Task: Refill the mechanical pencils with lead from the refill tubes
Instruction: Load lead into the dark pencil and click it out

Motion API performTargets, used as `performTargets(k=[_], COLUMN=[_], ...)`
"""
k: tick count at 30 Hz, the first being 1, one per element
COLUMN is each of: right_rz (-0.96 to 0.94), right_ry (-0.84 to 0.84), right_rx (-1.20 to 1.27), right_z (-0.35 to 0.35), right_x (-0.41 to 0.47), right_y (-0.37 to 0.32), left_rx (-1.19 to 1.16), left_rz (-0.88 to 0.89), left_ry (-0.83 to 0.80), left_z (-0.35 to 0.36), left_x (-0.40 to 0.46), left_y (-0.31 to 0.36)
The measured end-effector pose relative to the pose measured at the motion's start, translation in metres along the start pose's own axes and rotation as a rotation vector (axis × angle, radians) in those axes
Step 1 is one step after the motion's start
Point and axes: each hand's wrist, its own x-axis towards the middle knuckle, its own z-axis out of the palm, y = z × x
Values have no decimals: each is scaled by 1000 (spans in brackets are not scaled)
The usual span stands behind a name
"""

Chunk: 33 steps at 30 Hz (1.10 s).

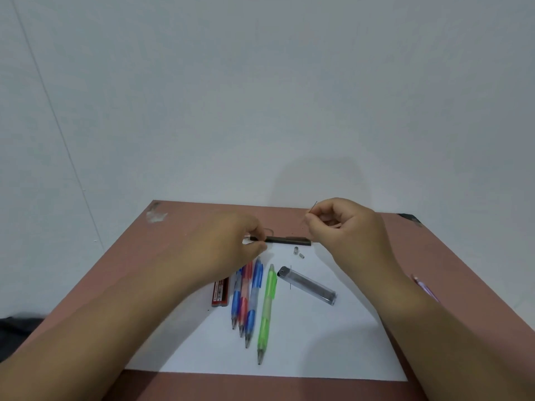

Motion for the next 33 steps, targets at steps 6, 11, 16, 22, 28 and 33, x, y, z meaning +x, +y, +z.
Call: performTargets(k=[6,11,16,22,28,33], right_rz=[36,60,69,71,-3,-278], right_ry=[8,6,10,19,30,7], right_rx=[60,86,77,86,200,122], right_z=[1,0,-1,0,-1,4], right_x=[0,1,1,0,-2,-14], right_y=[-1,0,-1,-1,-8,-22], left_rx=[158,173,191,149,-18,-80], left_rz=[24,93,117,-26,-128,41], left_ry=[-77,-106,-55,-79,220,423], left_z=[3,19,23,17,3,0], left_x=[21,40,46,46,27,11], left_y=[2,1,3,-6,-19,-21])
